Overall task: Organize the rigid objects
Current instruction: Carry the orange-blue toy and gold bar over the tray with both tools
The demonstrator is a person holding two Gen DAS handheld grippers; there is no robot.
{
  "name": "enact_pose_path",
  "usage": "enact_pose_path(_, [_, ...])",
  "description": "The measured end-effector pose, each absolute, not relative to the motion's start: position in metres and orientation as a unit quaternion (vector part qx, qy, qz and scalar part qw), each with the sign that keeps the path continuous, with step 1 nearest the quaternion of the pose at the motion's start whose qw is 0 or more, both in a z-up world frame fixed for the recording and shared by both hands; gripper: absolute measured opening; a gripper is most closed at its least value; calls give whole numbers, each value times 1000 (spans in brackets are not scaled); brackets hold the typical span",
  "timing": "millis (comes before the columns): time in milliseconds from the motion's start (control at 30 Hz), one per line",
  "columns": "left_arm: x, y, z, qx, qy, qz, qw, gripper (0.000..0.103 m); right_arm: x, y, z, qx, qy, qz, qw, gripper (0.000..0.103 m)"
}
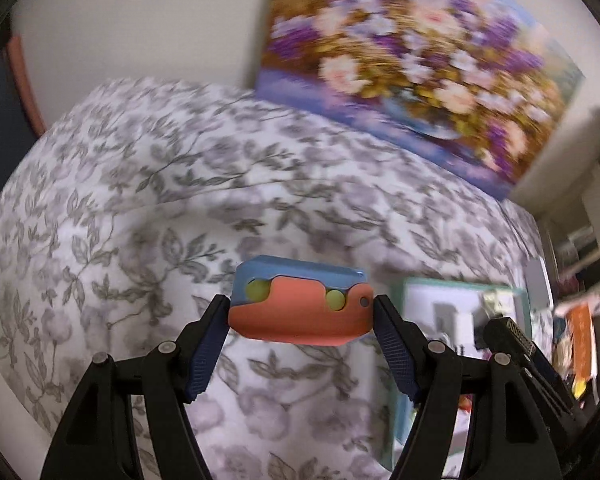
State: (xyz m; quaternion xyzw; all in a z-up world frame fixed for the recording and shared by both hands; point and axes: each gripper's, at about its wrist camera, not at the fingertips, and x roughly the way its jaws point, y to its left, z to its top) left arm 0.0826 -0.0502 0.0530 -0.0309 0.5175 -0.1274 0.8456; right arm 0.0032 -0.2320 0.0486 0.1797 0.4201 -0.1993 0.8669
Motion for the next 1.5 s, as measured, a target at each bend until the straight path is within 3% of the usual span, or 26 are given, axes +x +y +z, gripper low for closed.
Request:
enact_pose_path(567, [-25, -159, 22, 101, 544, -232, 800, 73, -95, -330, 8, 232, 482, -233, 812, 85])
enact_pose_path(900, [-53, -199, 3, 175, 538, -266, 781, 70, -103, -349, -15, 250, 509, -236, 789, 85])
enact_pose_path(1500, [-26, -168, -14, 134, 566, -195, 790, 70, -89, -333, -25, 212, 537, -225, 785, 86])
